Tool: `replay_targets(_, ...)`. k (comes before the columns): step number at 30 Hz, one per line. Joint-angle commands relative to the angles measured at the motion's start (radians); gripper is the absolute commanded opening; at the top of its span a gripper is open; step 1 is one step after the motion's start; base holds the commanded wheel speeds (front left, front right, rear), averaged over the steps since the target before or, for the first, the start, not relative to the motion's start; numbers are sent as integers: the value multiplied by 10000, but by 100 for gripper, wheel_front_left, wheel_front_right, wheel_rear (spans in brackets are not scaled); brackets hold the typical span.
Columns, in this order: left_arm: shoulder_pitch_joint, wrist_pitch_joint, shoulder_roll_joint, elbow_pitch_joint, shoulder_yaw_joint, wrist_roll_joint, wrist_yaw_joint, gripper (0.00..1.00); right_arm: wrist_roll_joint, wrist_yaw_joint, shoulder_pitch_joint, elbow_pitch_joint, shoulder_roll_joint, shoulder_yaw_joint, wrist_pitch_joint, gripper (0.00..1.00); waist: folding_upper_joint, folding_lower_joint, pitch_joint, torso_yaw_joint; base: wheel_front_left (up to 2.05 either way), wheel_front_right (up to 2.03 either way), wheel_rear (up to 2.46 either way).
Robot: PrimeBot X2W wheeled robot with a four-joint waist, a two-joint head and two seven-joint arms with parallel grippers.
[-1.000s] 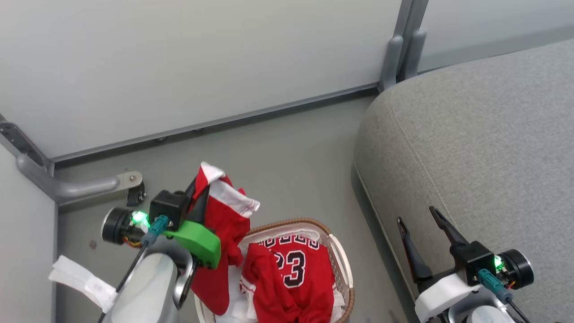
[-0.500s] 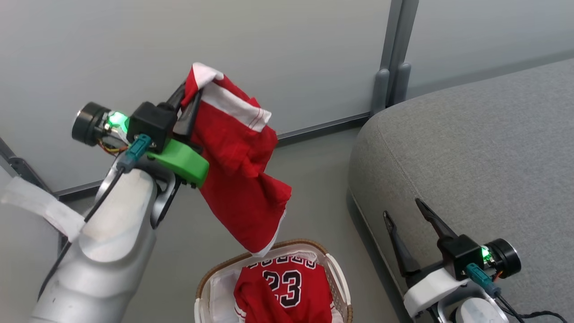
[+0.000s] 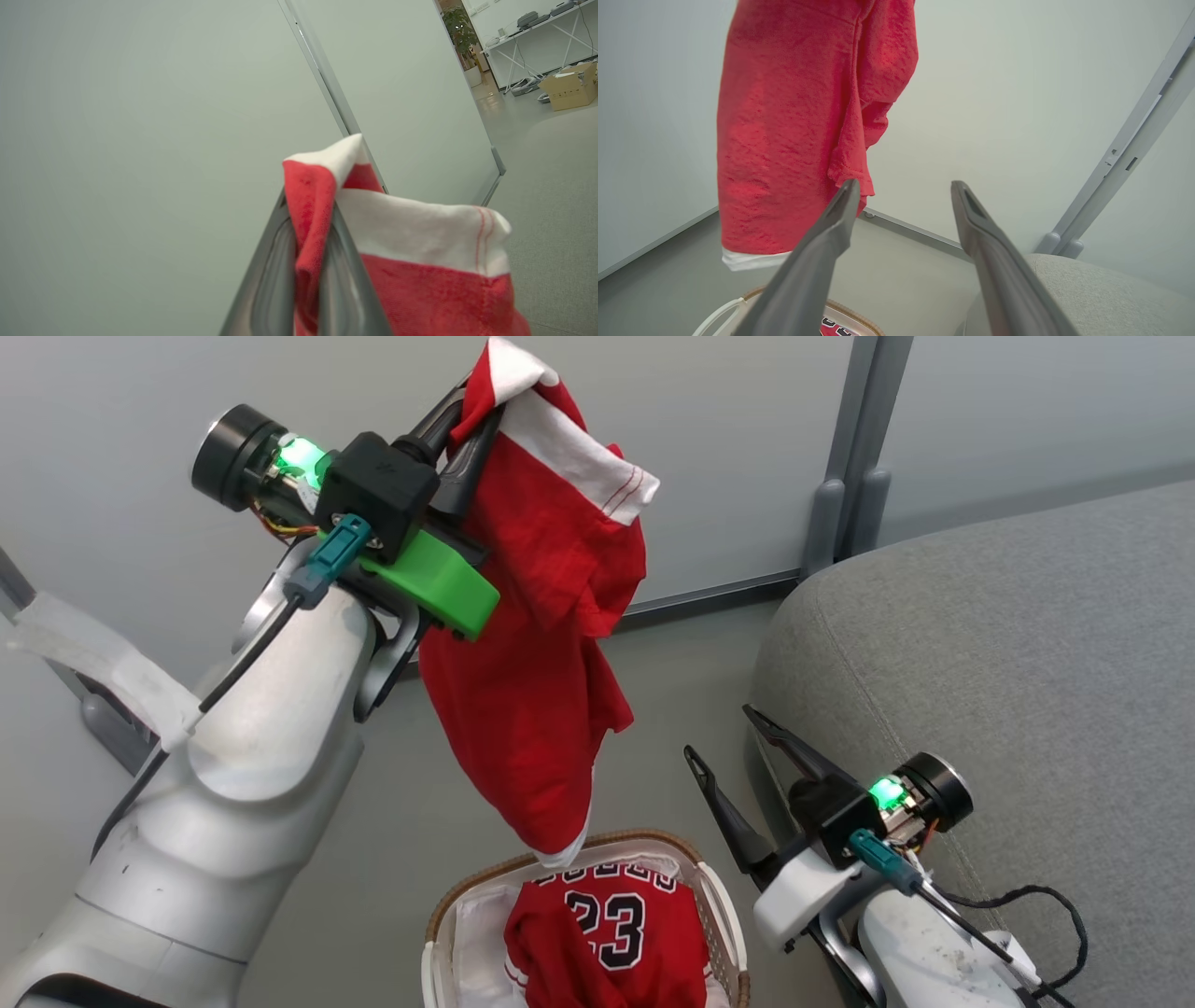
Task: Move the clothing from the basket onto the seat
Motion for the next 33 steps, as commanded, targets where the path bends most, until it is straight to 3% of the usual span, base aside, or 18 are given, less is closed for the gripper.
replay_targets(1,-239,-56,-84,-82,-71,-86,-21,0,-94,-6,-247,285,-47,140,-47,100,0,1,21,128,0,0,0)
replay_targets(11,-714,-79,-380,-545,-595,-252,-13,0,-413,-6,-1582,1970,-47,619,-44,100,0,1,100,396,0,0,0)
replay_targets(22,-864,59,-623,-1433,-1250,-642,-13,0,-460,-6,-2480,2792,-42,1009,-37,100,0,1,128,566,0,0,0)
replay_targets(23,-855,76,-624,-1481,-1275,-650,-11,0,-416,-6,-2547,2883,-42,1023,-37,82,0,1,129,585,0,0,0)
replay_targets(24,-844,82,-618,-1536,-1300,-683,-11,0,-349,-6,-2650,2996,-42,1050,-37,45,0,1,133,607,0,0,0)
replay_targets(26,-783,91,-576,-1626,-1317,-709,-11,0,-241,-6,-2798,3191,-42,1106,-37,0,0,1,142,635,0,0,0)
replay_targets(33,-315,106,-320,-1497,-1124,-973,175,0,-41,-6,-3006,3254,-42,929,-37,0,0,1,201,602,0,0,0)
